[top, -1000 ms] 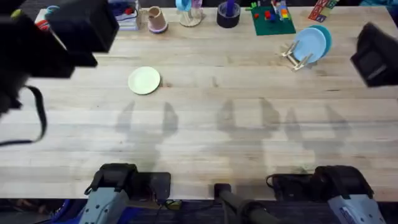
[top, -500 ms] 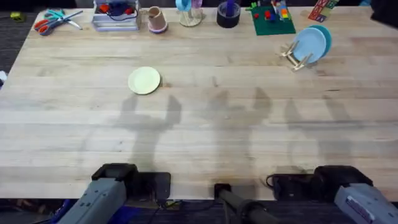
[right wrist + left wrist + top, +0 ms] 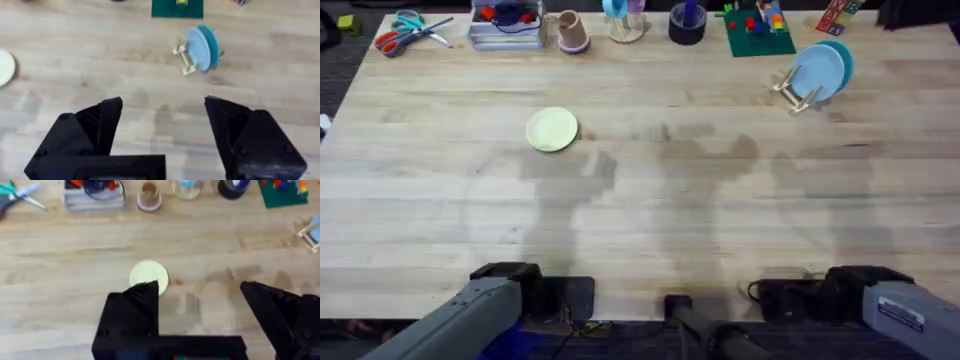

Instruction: Pick up the plates from the table one by one and place each into a slot on the dish rack.

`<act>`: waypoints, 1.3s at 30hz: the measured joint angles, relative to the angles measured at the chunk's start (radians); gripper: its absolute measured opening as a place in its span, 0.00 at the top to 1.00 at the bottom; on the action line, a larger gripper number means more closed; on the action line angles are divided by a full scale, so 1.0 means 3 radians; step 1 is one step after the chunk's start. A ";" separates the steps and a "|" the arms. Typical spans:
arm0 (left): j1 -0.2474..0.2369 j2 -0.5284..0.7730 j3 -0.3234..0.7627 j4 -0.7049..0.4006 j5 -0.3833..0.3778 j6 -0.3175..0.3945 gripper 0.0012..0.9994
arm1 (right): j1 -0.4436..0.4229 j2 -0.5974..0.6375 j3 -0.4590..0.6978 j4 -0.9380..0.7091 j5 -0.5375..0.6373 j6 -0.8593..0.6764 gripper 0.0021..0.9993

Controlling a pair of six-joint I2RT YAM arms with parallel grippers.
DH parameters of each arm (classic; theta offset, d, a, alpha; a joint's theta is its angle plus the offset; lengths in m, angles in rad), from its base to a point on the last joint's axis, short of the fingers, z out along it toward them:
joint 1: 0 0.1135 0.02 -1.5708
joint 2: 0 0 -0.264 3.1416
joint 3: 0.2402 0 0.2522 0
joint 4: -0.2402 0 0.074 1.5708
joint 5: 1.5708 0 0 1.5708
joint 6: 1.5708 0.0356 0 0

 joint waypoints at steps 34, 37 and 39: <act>0.0001 0.0102 0.0001 -0.0327 -0.0077 -0.0074 0.96 | 0.0000 0.0139 0.0000 -0.0113 -0.0011 0.0000 0.01; 0.0001 0.0102 0.0001 -0.0350 -0.0076 -0.0104 0.96 | 0.0000 0.0139 0.0000 -0.0113 -0.0011 0.0000 0.01; 0.0001 0.0102 0.0001 -0.0380 -0.0076 -0.0115 0.96 | 0.0000 0.0139 0.0000 -0.0113 -0.0011 0.0001 0.01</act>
